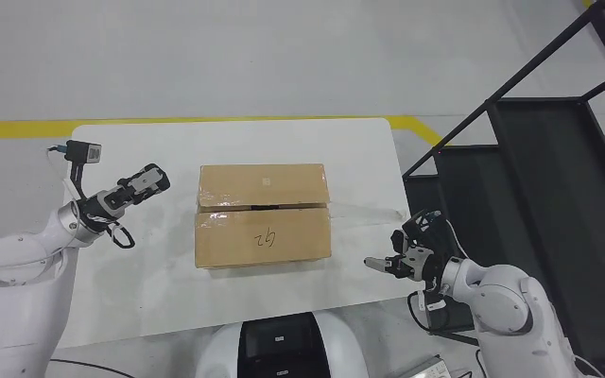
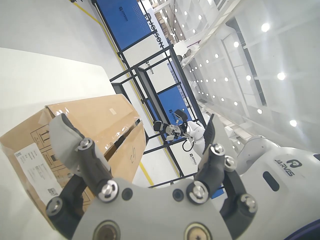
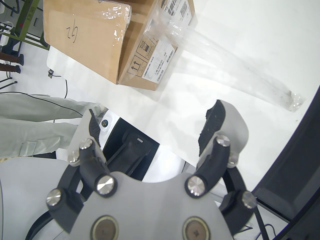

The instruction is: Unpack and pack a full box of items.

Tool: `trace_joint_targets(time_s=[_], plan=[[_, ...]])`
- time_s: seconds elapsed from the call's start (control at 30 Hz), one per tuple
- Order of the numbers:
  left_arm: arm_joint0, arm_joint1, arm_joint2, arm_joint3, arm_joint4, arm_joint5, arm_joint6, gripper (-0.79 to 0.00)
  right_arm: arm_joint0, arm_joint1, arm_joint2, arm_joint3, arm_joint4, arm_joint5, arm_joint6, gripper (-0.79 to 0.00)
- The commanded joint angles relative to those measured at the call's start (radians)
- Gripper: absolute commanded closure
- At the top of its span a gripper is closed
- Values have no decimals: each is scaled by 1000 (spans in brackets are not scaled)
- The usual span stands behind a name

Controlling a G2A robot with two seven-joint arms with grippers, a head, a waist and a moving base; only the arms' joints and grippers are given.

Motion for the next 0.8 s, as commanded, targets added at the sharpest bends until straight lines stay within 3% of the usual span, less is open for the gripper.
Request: trace_joint_targets(time_s=[0.0,0.43,0.77], plan=[[0,0,0,0,0,0,0,-785,0,0,0,0,0,0,0,-785],[0,0,0,0,0,0,0,-785,2,0,-20,7,29,-18,2,-785],[0,0,0,0,0,0,0,-785,282,35,-119,314,375,-171,166,-785]])
